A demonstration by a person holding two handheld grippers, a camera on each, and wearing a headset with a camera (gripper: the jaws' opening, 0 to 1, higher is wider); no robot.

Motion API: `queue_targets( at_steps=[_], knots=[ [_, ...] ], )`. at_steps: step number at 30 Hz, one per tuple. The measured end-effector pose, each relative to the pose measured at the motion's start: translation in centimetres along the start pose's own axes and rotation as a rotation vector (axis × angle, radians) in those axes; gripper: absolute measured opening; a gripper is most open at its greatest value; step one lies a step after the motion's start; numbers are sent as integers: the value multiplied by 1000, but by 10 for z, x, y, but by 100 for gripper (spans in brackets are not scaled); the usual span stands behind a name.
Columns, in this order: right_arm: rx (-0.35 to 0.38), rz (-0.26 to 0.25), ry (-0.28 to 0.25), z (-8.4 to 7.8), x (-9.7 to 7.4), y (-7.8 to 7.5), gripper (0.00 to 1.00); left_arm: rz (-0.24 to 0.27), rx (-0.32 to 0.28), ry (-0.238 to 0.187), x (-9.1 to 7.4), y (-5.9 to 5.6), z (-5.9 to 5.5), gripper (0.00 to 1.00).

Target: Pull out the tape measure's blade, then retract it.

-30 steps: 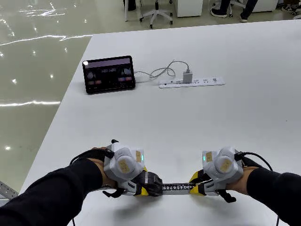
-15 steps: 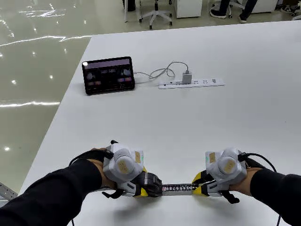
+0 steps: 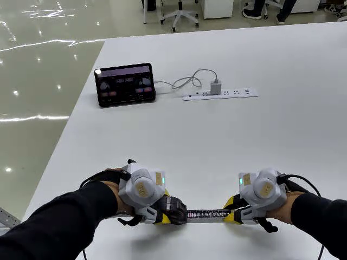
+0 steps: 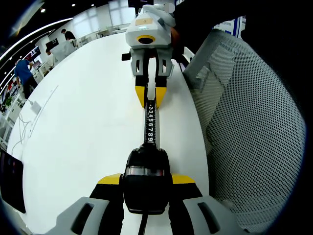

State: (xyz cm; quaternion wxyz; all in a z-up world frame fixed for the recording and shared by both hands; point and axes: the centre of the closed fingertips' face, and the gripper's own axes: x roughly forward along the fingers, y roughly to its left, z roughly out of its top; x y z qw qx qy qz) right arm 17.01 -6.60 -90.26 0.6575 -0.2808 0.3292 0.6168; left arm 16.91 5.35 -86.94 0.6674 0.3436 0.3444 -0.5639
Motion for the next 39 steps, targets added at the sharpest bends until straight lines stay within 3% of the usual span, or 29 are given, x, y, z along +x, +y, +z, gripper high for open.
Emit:
queue_targets(
  at_steps=[39],
  knots=[
    [13, -12, 6, -13, -11, -3, 9, 4, -2, -2, 0, 0, 0, 31]
  ],
)
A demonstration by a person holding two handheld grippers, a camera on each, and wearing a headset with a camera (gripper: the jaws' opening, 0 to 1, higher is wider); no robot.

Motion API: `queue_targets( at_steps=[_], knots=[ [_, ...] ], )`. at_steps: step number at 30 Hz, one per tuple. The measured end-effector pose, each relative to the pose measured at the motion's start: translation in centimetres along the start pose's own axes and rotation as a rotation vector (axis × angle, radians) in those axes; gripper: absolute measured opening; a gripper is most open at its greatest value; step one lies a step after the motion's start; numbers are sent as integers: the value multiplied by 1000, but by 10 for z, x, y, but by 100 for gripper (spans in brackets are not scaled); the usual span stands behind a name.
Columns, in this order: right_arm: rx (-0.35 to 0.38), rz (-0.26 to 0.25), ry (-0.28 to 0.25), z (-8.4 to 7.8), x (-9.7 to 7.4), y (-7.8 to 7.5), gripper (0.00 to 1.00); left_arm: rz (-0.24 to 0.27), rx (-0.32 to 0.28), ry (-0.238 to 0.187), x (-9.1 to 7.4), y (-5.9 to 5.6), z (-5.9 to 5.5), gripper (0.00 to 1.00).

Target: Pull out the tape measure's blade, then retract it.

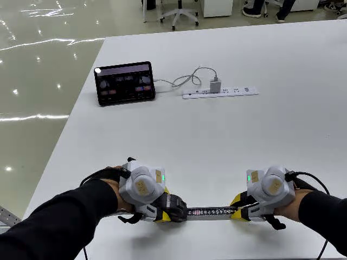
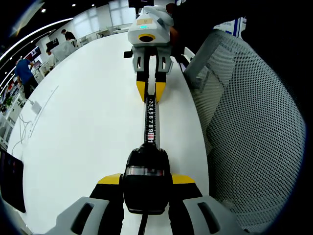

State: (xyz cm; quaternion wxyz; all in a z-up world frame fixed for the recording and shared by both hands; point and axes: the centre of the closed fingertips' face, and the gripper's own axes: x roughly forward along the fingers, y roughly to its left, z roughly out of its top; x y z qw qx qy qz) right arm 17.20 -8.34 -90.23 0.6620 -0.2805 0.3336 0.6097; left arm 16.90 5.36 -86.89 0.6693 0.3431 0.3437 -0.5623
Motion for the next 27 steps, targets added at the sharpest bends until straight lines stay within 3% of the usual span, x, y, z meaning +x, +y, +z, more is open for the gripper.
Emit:
queue_targets(
  at_steps=[27],
  knots=[
    [12, -7, 14, -11, -8, -2, 9, 3, 4, 1, 0, 0, 0, 31]
  ],
)
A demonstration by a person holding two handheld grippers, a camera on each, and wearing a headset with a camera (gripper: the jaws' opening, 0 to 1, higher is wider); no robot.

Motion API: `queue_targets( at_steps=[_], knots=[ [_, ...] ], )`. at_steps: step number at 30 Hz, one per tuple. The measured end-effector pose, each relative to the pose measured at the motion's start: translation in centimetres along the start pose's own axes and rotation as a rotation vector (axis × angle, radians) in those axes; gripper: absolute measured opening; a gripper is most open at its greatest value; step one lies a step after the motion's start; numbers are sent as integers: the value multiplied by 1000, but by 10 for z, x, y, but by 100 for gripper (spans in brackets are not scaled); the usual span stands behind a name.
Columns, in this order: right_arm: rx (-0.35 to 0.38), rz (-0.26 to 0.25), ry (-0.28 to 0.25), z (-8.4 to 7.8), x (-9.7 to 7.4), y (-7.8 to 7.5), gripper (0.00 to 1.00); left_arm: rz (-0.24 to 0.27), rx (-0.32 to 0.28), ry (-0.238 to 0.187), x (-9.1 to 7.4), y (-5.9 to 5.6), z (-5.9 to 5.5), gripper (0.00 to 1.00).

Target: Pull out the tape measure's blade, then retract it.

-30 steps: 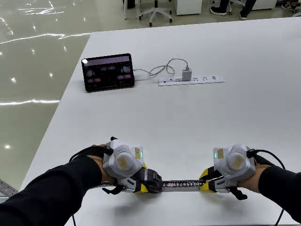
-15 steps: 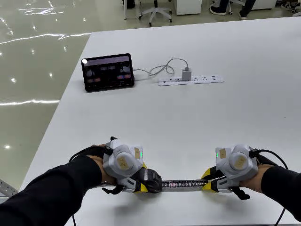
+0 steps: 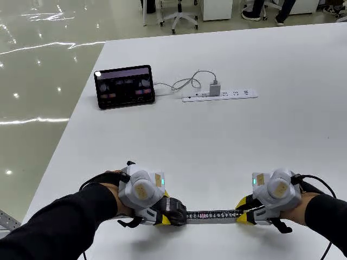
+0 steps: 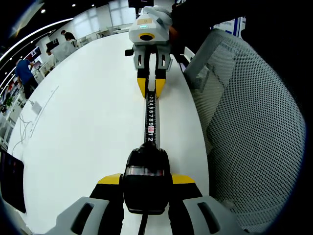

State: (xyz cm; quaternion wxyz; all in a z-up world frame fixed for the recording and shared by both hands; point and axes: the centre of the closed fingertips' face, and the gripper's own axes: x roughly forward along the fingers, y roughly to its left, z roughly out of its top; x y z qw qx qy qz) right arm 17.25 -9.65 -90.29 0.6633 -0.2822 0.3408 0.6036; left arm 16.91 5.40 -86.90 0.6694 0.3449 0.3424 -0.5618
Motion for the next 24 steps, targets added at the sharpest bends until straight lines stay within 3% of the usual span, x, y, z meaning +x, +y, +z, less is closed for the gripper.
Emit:
queue_targets(
  at_steps=[24],
  knots=[
    [12, -7, 5, -9, -7, -2, 9, -2, -4, -1, 0, 0, 0, 31]
  ],
)
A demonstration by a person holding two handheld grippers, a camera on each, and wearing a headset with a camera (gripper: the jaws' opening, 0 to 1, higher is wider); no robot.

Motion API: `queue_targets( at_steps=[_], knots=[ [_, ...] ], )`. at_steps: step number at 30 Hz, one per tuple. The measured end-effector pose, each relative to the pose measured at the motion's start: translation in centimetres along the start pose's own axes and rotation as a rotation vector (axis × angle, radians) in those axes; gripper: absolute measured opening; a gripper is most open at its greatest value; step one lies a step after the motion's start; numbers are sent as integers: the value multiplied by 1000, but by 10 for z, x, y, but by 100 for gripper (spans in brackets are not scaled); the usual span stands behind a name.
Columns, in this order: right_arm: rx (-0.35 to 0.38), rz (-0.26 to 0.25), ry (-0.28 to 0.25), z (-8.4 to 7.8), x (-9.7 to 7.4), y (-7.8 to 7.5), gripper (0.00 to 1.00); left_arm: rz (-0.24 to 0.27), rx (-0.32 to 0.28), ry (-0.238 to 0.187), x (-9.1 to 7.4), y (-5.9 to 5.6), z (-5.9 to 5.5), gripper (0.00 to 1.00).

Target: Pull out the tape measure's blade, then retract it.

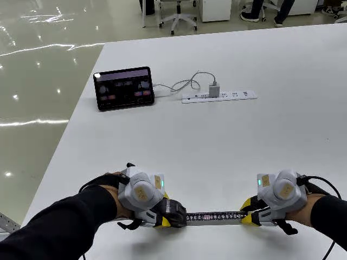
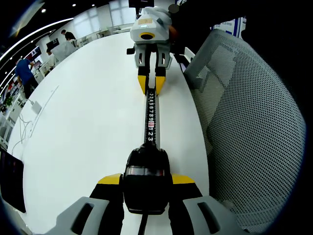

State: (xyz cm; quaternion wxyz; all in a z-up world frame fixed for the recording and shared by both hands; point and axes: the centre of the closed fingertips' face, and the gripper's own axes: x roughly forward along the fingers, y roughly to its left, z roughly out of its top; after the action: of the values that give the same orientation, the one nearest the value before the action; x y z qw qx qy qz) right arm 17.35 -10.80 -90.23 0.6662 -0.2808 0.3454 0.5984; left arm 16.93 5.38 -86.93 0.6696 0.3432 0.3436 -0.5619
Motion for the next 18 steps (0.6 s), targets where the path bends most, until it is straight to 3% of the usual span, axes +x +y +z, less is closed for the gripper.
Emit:
queue_targets(
  at_steps=[18],
  knots=[
    [-6, -8, 1, -5, -3, -2, 9, 2, -1, 1, 0, 0, 0, 31]
  ],
)
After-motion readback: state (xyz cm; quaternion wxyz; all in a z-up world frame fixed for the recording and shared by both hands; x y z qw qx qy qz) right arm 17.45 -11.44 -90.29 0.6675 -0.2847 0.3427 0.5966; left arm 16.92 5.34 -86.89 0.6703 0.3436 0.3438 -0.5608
